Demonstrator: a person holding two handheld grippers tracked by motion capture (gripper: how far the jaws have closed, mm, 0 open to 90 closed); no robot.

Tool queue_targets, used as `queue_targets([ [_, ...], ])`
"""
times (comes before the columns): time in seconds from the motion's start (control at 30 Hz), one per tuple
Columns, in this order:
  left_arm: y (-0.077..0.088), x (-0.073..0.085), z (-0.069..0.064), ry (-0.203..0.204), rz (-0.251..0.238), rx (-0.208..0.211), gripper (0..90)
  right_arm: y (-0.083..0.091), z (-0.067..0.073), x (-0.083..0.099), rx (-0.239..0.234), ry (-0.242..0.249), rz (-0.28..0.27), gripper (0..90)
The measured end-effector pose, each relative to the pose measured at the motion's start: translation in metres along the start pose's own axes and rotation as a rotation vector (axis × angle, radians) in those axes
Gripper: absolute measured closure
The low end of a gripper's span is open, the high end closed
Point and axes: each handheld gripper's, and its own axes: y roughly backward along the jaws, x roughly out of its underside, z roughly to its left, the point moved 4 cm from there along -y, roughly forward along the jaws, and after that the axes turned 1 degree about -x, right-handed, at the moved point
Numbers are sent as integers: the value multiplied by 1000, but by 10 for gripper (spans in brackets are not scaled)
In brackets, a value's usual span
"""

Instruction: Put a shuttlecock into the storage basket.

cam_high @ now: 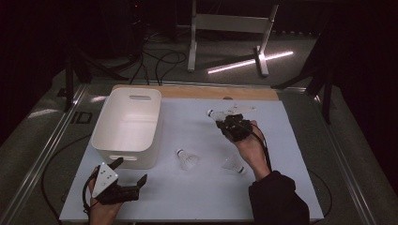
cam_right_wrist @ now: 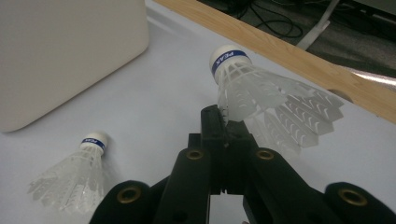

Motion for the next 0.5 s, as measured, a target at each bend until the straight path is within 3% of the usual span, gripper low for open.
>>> queue_targets([
  [0.5,0,0,0,-1,0,0,6,-3,12,-10,-23,15,-13,899],
])
